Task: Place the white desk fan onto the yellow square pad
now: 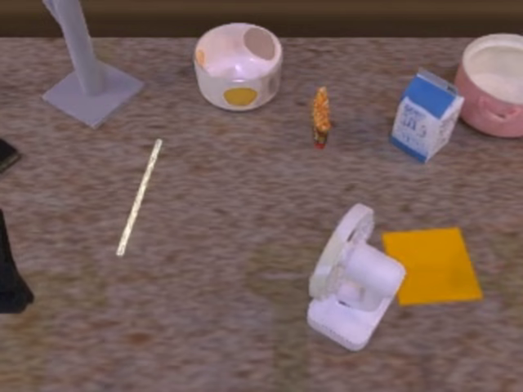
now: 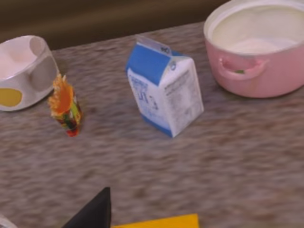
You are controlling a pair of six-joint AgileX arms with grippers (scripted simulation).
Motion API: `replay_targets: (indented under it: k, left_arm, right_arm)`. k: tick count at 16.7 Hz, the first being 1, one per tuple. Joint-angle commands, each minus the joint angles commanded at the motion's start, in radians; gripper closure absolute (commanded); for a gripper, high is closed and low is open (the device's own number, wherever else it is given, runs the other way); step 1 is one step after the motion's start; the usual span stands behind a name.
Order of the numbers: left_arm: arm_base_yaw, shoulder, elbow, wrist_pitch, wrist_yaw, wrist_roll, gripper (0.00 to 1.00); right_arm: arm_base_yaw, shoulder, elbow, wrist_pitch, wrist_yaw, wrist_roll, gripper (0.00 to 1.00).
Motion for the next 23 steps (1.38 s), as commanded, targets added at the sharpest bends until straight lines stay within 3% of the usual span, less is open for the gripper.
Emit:
replay_targets:
  k: [13, 18, 23]
  left_arm:
    - [0.000, 0.000, 0.000, 0.000, 0.000, 0.000, 0.00]
    - [0.000, 0.000, 0.000, 0.000, 0.000, 0.000, 0.00]
    - [0.000, 0.000, 0.000, 0.000, 0.000, 0.000, 0.00]
  right_arm:
    - [0.427, 1.246, 1.196, -0.816, -0.008, 0.800, 0.00]
    - [0.534, 1.546, 1.441, -1.046, -0.006, 0.991, 0.00]
    - [0.561, 1.621, 1.506, -1.110, -0.004, 1.039, 0.00]
